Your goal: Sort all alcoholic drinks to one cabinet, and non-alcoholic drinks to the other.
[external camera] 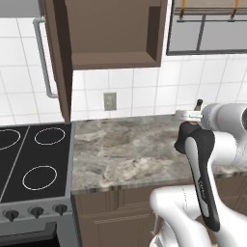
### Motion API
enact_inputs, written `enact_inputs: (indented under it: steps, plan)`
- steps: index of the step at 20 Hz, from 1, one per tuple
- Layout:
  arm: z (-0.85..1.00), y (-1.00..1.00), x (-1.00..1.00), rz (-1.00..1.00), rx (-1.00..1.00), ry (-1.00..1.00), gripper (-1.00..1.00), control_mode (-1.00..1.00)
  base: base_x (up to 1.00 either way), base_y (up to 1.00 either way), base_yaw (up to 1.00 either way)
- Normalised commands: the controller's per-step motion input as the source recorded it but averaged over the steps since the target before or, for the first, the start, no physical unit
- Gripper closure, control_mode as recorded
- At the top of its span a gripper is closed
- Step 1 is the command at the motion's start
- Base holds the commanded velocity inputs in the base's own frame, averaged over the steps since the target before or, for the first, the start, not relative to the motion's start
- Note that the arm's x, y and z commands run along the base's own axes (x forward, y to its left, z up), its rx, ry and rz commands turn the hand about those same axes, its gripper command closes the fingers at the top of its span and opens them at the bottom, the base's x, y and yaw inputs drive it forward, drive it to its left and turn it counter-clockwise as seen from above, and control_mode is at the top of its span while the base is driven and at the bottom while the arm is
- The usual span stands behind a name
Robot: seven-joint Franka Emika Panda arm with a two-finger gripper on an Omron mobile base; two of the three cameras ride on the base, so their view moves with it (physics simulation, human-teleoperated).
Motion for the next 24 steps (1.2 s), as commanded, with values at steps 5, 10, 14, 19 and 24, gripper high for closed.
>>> enact_inputs:
  steps: [5, 10, 14, 19, 24]
  plan:
    - [0.00, 0.00, 0.00, 0.00, 0.00, 0.00, 1.00, 1.00, 0.32, 0.00, 0.02]
    - [0.00, 0.00, 0.00, 0.00, 0.00, 0.00, 1.00, 1.00, 0.10, 0.06, 0.08]
    - [0.00, 0.00, 0.00, 0.00, 0.00, 0.00, 1.00, 1.00, 0.11, 0.20, 0.05]
    - [0.00, 0.00, 0.00, 0.00, 0.00, 0.00, 1.00, 1.00, 0.15, 0.26, 0.03]
    - [0.00, 0.00, 0.00, 0.00, 0.00, 0.00, 1.00, 1.00, 0.23, 0.18, 0.00]
